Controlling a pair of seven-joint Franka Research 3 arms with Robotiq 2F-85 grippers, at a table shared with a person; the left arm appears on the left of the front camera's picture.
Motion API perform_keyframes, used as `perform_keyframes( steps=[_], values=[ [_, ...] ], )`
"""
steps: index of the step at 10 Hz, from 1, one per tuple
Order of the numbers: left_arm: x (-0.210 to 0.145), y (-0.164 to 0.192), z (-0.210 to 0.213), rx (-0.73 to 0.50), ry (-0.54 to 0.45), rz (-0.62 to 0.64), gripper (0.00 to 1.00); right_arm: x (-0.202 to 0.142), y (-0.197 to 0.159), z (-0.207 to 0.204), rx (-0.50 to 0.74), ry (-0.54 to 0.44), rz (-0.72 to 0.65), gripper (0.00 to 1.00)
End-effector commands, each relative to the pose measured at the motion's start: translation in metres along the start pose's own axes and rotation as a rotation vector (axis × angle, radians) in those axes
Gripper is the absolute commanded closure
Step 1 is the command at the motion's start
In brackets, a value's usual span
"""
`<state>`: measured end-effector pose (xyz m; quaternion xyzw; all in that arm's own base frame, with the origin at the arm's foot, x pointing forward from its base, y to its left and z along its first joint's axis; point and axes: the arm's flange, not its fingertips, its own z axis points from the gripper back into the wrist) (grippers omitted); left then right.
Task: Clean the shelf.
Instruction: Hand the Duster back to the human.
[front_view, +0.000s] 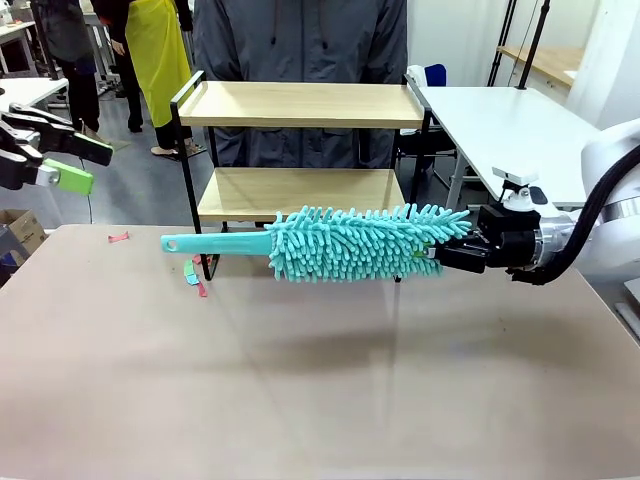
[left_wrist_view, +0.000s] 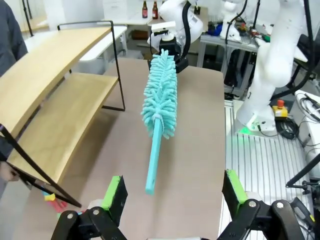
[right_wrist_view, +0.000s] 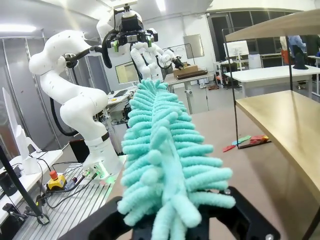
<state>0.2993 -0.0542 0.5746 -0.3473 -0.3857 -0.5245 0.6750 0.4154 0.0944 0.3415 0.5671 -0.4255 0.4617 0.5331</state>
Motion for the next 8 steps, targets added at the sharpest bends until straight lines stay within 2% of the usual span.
perform_keyframes(
  steps=[1,2,6,8],
  values=[
    [0.008,-0.002,-0.005,0.005,-0.004,-0.012,0.0,0.0,0.0,0.0,0.0,0.0,0.0,0.85],
    [0.008,-0.002,-0.005,0.005,-0.004,-0.012,0.0,0.024,0.013,0.008,-0.027,-0.062,0.03,0.85],
    [0.008,-0.002,-0.005,0.005,-0.004,-0.012,0.0,0.108,0.064,0.047,-0.227,-0.191,0.161,0.85],
    [0.008,-0.002,-0.005,0.005,-0.004,-0.012,0.0,0.137,0.085,0.071,-0.339,-0.256,0.182,0.85]
  ],
)
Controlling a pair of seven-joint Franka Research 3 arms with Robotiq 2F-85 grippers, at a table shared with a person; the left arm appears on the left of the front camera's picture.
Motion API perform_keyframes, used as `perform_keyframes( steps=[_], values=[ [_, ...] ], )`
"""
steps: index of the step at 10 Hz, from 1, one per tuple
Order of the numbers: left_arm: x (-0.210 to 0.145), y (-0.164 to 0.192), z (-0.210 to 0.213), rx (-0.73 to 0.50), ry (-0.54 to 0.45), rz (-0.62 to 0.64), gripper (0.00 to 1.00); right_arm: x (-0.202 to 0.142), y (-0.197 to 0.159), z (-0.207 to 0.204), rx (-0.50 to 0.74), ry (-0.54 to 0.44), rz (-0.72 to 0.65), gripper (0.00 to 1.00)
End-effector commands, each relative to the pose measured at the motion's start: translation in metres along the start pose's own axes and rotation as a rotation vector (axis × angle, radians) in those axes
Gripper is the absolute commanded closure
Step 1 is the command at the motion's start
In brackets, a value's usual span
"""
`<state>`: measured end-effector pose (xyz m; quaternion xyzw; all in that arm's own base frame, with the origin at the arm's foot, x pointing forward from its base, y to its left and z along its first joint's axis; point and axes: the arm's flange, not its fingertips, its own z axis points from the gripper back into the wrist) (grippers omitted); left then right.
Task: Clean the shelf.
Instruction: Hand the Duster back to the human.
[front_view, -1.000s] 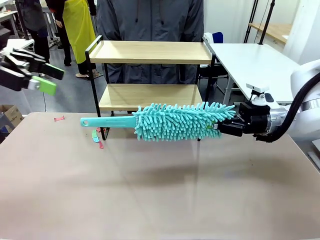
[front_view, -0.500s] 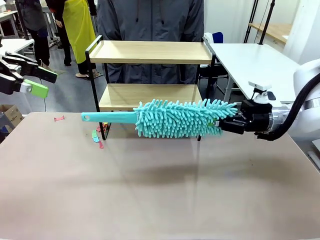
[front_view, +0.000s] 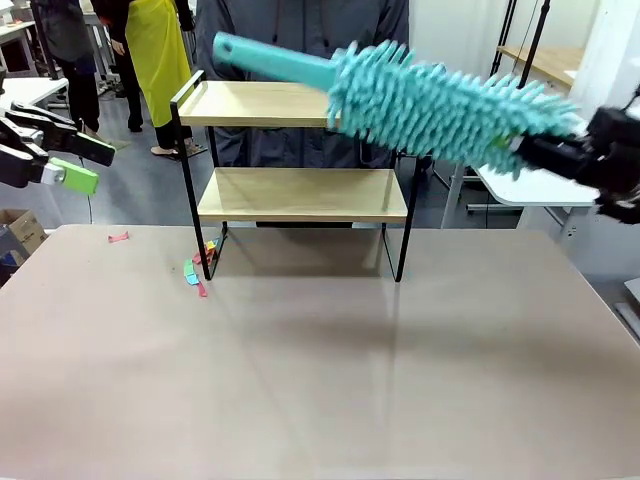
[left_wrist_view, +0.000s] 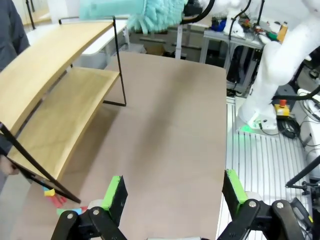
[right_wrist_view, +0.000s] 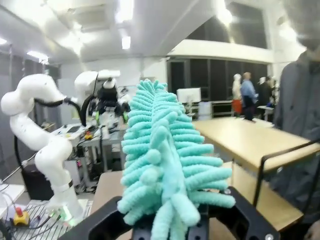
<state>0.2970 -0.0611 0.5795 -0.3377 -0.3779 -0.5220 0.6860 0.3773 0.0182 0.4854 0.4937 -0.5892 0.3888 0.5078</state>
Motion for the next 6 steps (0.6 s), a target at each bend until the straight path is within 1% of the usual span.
perform_keyframes(
  steps=[1,4,6],
  values=[
    [0.001,0.002,-0.002,-0.01,-0.032,-0.025,0.0,0.02,0.012,0.01,-0.159,-0.042,-0.004,0.85],
    [0.001,0.002,-0.002,-0.01,-0.032,-0.025,0.0,0.042,0.011,0.049,-0.44,-0.134,0.045,0.85],
    [0.001,0.002,-0.002,-0.01,-0.032,-0.025,0.0,0.047,0.01,0.083,-0.712,-0.179,0.069,0.85]
  ],
)
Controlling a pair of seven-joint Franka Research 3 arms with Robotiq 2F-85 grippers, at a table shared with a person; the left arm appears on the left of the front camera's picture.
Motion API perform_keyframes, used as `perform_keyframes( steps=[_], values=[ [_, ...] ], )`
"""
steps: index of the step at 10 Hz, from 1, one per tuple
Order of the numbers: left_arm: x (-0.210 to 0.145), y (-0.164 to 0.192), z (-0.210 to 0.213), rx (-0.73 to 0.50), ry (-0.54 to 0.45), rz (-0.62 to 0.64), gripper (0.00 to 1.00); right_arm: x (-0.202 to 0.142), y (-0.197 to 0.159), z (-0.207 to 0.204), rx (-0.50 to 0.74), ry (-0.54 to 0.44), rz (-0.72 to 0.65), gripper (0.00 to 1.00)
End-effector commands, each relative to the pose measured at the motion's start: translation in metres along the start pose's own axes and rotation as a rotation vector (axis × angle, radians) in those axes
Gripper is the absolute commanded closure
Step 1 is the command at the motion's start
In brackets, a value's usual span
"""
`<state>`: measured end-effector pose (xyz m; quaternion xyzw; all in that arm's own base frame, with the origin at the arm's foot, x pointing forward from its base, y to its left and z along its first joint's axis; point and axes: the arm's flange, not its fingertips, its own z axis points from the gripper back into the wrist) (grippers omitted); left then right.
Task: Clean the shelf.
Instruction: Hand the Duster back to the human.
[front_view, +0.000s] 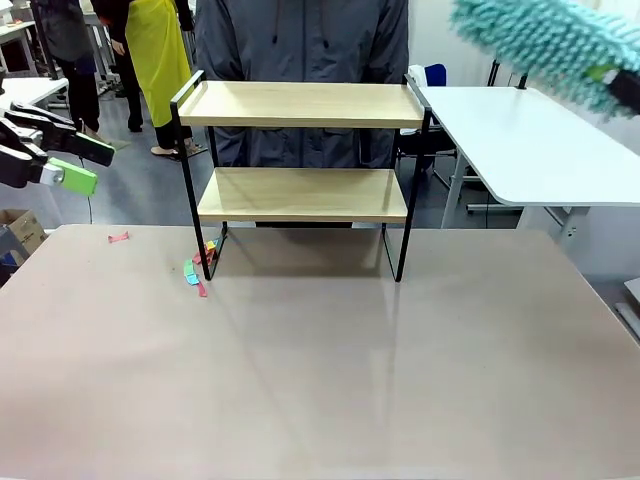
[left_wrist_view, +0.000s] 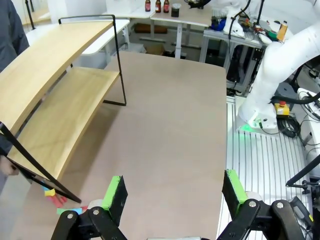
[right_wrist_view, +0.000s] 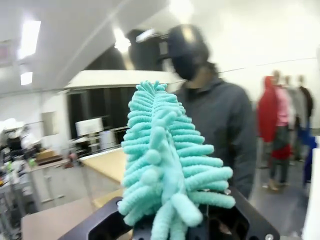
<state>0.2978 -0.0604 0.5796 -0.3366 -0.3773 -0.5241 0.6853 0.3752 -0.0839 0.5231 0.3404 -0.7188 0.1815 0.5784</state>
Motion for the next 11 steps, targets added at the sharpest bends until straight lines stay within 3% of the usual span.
perform_keyframes(
  steps=[1,5,8,11],
  values=[
    [0.001,0.001,-0.002,-0.008,-0.035,-0.021,0.0,-0.007,0.016,0.021,-0.254,-0.046,0.033,0.85],
    [0.001,0.001,-0.002,-0.008,-0.035,-0.021,0.0,-0.042,-0.013,0.043,-0.446,0.081,-0.02,0.85],
    [0.001,0.001,-0.002,-0.008,-0.035,-0.021,0.0,-0.104,-0.033,0.051,-0.488,0.201,-0.105,0.85],
    [0.001,0.001,-0.002,-0.008,-0.035,-0.021,0.0,-0.15,-0.036,0.062,-0.536,0.255,-0.121,0.85]
  ],
)
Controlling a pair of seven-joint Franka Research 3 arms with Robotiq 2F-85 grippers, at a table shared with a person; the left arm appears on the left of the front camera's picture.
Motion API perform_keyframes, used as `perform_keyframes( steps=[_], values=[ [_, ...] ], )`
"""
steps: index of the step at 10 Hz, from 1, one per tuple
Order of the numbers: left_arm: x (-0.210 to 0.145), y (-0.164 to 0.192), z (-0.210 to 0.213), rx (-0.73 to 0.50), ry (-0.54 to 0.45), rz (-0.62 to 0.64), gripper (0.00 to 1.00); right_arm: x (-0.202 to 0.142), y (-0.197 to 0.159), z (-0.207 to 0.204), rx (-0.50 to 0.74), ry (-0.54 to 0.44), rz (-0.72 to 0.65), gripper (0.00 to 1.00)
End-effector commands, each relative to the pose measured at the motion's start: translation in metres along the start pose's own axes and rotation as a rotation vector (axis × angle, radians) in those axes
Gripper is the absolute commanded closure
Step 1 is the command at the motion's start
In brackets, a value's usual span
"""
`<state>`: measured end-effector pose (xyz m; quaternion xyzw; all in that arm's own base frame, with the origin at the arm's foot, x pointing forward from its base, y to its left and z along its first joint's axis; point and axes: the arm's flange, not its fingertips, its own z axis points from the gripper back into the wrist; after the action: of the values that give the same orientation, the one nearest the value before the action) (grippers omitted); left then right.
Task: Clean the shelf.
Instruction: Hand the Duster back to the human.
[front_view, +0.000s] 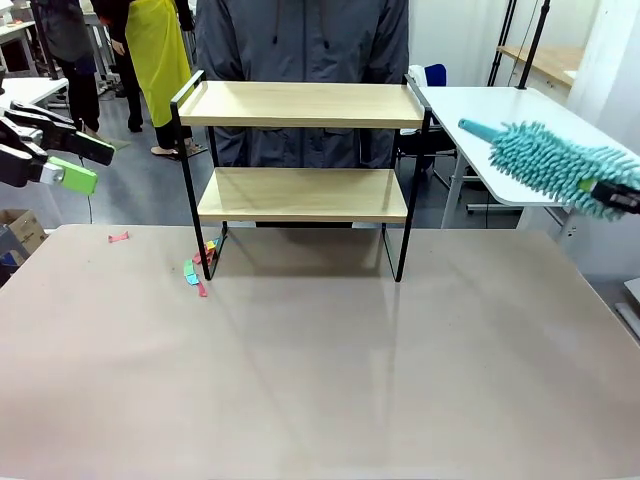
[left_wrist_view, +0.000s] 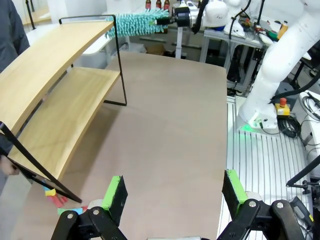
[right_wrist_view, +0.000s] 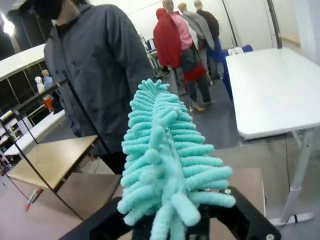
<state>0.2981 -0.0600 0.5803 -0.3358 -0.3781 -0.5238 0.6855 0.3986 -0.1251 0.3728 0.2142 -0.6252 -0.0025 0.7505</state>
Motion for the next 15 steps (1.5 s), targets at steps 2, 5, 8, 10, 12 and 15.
perform_keyframes(
  steps=[2,5,8,10,12,15],
  values=[
    [0.001,0.001,-0.003,-0.011,-0.034,-0.021,0.0,0.0,0.0,0.0,0.0,0.0,0.0,0.85],
    [0.001,0.001,-0.003,-0.011,-0.034,-0.021,0.0,0.0,0.0,0.0,0.0,0.0,0.0,0.85],
    [0.001,0.001,-0.003,-0.011,-0.034,-0.021,0.0,0.0,0.0,0.0,0.0,0.0,0.0,0.85],
    [0.001,0.001,-0.003,-0.011,-0.034,-0.021,0.0,0.0,0.0,0.0,0.0,0.0,0.0,0.85],
    [0.001,0.001,-0.003,-0.011,-0.034,-0.021,0.0,0.0,0.0,0.0,0.0,0.0,0.0,0.85],
    [0.001,0.001,-0.003,-0.011,-0.034,-0.021,0.0,0.0,0.0,0.0,0.0,0.0,0.0,0.85]
  ],
)
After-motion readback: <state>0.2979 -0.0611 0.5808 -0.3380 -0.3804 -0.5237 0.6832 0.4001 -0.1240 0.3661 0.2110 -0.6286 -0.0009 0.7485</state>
